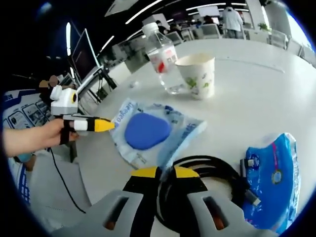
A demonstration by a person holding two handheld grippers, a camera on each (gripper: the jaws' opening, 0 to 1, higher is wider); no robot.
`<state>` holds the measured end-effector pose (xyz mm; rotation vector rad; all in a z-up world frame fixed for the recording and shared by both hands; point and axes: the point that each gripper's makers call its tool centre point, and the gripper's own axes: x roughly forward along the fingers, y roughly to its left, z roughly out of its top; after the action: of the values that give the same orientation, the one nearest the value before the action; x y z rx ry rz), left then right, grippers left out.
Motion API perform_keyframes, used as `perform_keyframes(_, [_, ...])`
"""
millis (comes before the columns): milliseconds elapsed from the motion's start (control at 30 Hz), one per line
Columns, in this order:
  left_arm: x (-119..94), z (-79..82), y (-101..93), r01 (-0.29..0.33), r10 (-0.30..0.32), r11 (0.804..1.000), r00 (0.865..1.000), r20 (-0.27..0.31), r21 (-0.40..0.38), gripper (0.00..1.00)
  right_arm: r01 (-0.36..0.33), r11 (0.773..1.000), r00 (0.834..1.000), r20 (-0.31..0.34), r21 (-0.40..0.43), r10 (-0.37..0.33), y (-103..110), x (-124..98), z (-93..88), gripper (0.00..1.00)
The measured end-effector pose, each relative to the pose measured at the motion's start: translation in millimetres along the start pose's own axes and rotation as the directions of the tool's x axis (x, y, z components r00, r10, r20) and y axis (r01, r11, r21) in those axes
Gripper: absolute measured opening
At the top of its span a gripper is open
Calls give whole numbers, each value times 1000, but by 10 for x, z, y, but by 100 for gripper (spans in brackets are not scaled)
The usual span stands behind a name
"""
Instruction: Arrange the tabletop items into an orderly group along one side of the table until the central work area is clear of visible clutter.
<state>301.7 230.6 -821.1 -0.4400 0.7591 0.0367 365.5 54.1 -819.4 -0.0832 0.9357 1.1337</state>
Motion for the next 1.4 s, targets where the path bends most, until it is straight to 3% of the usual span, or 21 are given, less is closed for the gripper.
perform_keyframes(133, [-67, 1, -18, 8, -8, 1000, 1000, 21, 1, 0, 6, 1000, 1000, 11, 14, -6, -19, -56, -7, 1])
perform_keyframes(267, [-120, -13, -48, -17, 15, 998, 999, 33, 66, 0, 1, 1000, 999, 50, -16, -1, 29, -114, 78, 0])
perform_keyframes(400, [-209, 69, -86, -19, 14, 998, 996, 84, 67, 0, -7, 1000, 996, 87, -15, 9, 49, -196, 168, 0])
perform_keyframes(600, [-256, 150, -166, -18, 7, 996, 993, 114, 89, 0, -8, 1000, 994, 112, -19, 10, 30, -289, 231, 0])
perform_keyframes(867, [-229, 146, -368, 1, -13, 995, 993, 121, 98, 0, 13, 1000, 992, 124, -11, -11, -77, -466, 197, 0])
perform_keyframes(967, [-203, 135, -430, 14, -27, 992, 995, 99, 128, 0, 21, 1000, 991, 129, -14, -19, -115, -523, 190, 0])
perform_keyframes(1400, [-102, 352, -819, 59, -81, 974, 992, 95, 216, 0, 75, 997, 978, 192, 19, -77, -388, -854, 303, 0])
